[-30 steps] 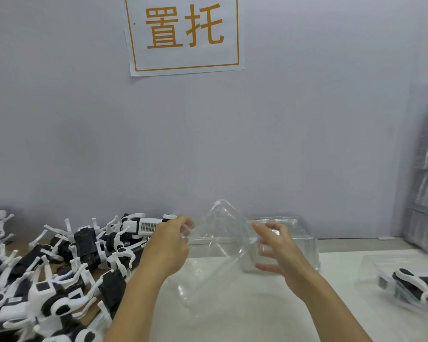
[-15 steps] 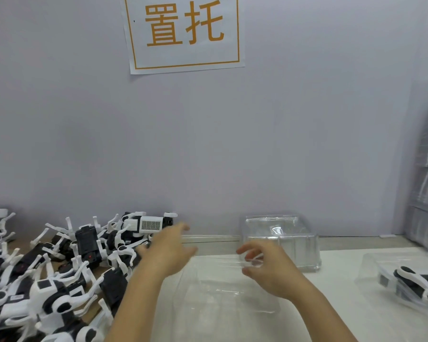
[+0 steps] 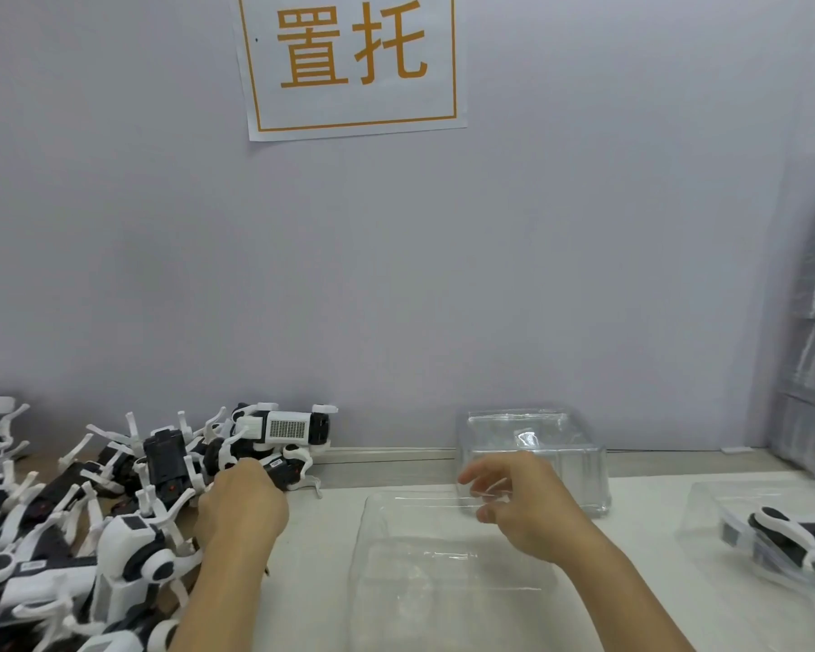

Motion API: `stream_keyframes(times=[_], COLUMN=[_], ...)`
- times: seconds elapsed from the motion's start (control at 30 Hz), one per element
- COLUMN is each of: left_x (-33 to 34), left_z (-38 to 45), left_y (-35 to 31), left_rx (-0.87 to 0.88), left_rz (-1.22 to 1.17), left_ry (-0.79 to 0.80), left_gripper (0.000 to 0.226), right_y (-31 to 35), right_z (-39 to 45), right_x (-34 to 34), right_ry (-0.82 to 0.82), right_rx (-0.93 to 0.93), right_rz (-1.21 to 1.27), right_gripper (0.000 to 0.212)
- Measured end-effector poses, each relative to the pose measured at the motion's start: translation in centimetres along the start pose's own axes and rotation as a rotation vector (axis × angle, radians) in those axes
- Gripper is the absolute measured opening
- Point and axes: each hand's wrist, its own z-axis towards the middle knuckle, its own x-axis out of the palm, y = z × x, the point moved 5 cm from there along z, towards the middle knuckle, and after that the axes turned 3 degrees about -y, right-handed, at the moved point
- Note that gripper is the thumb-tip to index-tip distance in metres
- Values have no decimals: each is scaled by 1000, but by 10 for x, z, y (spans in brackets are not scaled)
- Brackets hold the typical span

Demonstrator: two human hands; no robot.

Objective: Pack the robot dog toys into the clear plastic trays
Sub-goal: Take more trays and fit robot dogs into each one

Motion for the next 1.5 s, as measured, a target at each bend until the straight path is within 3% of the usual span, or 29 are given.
stream_keyframes(times=[0.2,0.27,0.33,0.4,0.5,0.8,0.97,1.1,1.2,1.37,1.5], left_x=[-16,-20,-18,-11,10,4,-27,-35,-36,-21,-13], left_z=[0,0,2,1,0,1,3,-9,-21,-43,-61], left_y=[-7,-7,-3,3,4,-4,-21,-37,-51,-82,-105], left_rx=[29,29,-33,-109,-79,17,241,326,281,24,-124], left_rz=[-123,-158,-26,91,110,-108,-631,-1036,-1264,-1902,-2130], left_ry=[-192,-250,-236,-105,40,-177,-403,-364,-368,-86,239], left_gripper=[9,20,31,35,32,32,31,25,21,10,8], right_y=[-1,-2,-2,-1,0,2,3,11,27,66,75], right_z=[0,0,1,1,0,0,-1,-3,-3,-12,-13], right_x=[-1,0,1,2,2,2,2,-4,-8,12,13], right_ry=[-3,5,9,6,4,10,6,-85,-180,-85,-296], right_rx=[-2,1,4,-2,-8,-9,-22,-67,-143,-296,-357], right_rz=[6,10,13,8,0,-2,-24,-84,-16,207,259], right_gripper=[41,40,39,39,39,37,37,25,25,56,39])
